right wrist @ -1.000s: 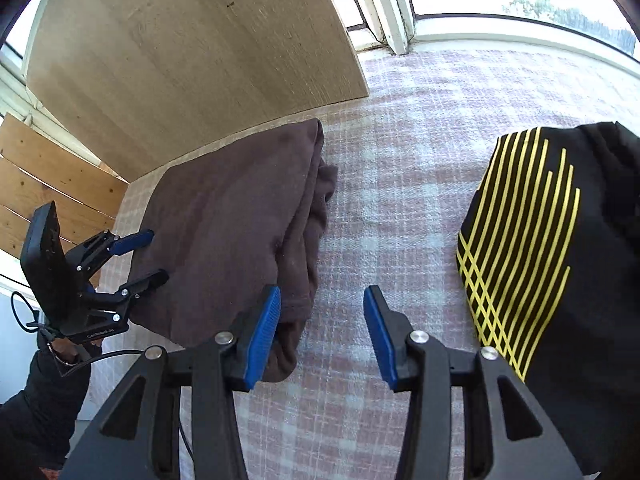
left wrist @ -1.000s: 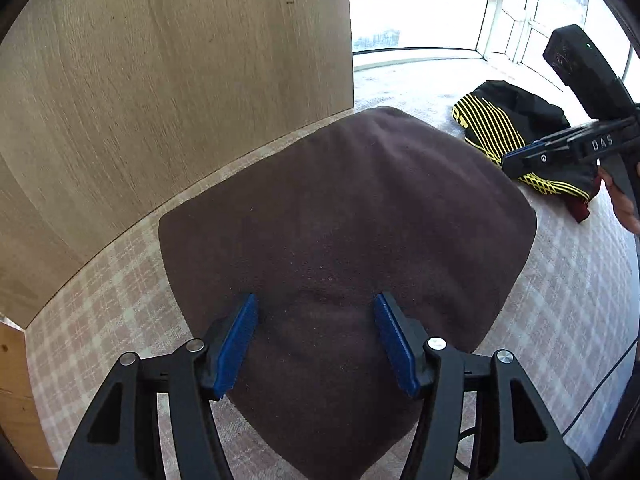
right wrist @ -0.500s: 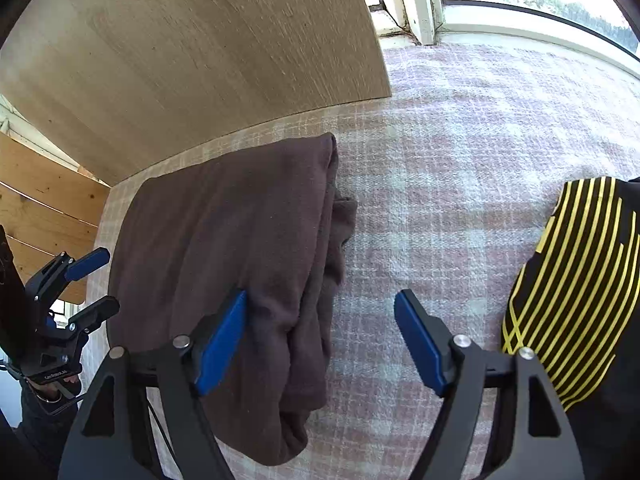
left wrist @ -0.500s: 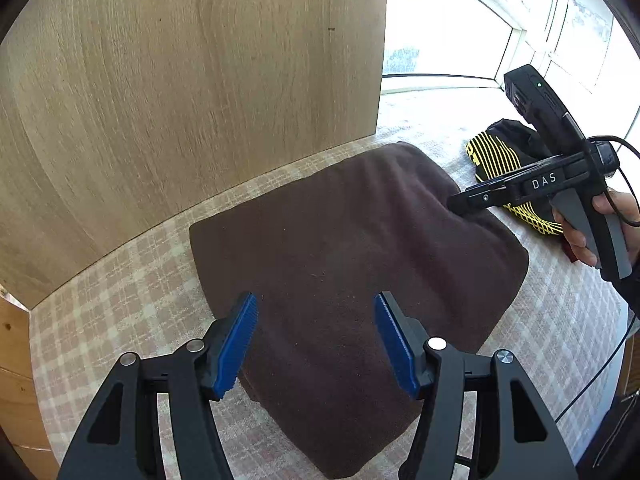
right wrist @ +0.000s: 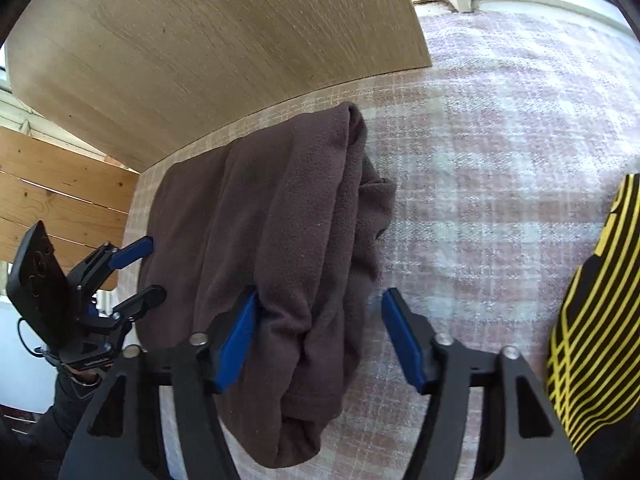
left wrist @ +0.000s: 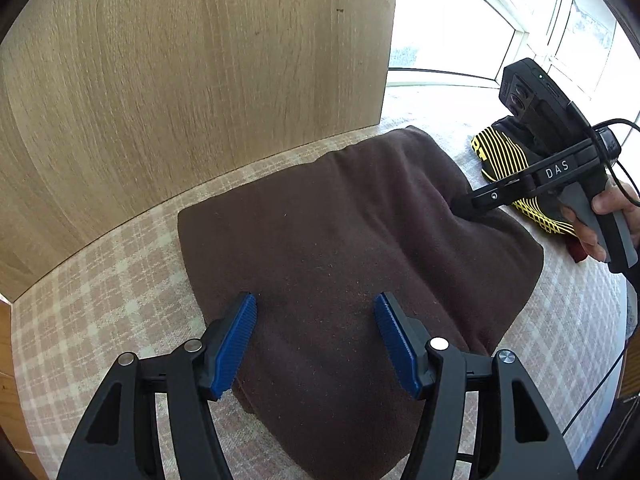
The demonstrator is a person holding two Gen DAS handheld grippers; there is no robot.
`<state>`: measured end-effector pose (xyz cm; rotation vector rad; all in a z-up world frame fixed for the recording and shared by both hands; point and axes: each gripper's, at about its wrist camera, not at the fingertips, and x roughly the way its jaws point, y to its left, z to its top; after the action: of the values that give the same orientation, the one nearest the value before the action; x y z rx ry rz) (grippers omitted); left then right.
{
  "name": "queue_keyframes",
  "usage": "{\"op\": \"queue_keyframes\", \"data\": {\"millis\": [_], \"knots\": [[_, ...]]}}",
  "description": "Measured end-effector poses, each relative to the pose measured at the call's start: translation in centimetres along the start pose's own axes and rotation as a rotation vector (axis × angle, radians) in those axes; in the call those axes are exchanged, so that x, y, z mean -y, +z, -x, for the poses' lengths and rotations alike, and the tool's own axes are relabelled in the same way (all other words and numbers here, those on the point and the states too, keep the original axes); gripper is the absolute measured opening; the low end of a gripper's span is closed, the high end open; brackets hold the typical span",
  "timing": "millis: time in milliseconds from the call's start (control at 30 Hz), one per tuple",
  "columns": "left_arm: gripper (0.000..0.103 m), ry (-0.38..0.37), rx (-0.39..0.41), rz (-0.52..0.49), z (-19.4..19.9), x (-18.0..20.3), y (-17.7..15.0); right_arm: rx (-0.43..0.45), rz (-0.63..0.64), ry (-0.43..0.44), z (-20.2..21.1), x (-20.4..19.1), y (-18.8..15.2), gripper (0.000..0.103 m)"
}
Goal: Fold clothes
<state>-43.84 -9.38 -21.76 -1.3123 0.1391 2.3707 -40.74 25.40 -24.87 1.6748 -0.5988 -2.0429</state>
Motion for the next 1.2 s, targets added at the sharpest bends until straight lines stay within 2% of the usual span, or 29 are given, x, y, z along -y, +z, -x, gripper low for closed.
{"op": "queue_keyframes", "data": {"millis": [100,233,400,500,633,733,833,967,1100,1200], "knots": [[0.062,0.007,-0.002,-0.014,-0.1,0.2,0.0,-0.003,0.024,-0.023,-0.1,-0.6,0.1,0.035],[0.062,0.007,-0.005,-0.015,0.1,0.2,0.1,0.015,0.007,0.008,0.0,-1.0,0.0,0.031],[0.062,-0.017,0.009,0.032,1.3,-0.6,0.4,0.058,0.043,0.03,1.8,-2.8,-0.5,0.028],[0.062,-0.024,0.046,0.071,3.1,-1.5,0.8,0.084,0.098,0.044,2.1,-4.9,-0.8,0.027],[0.062,-0.087,0.088,0.147,5.2,-2.6,1.8,0.093,0.174,0.001,1.8,-7.7,-1.1,0.027],[0.062,-0.157,0.105,0.158,6.5,-2.3,3.3,0.1,0.208,-0.017,1.2,-8.9,-1.4,0.027],[0.065,-0.195,0.084,0.143,6.3,-1.1,5.8,0.112,0.221,-0.029,0.4,-9.7,-1.9,0.027],[0.073,-0.276,-0.007,0.181,3.9,0.6,8.8,0.121,0.233,-0.048,-0.2,-10.0,-2.0,0.027],[0.073,-0.26,-0.103,0.184,0.8,2.3,10.4,0.131,0.256,-0.048,-0.9,-11.1,-2.4,0.027],[0.073,-0.242,-0.141,0.181,-0.3,3.3,10.6,0.141,0.269,-0.046,-1.7,-11.9,-2.6,0.027]]}}
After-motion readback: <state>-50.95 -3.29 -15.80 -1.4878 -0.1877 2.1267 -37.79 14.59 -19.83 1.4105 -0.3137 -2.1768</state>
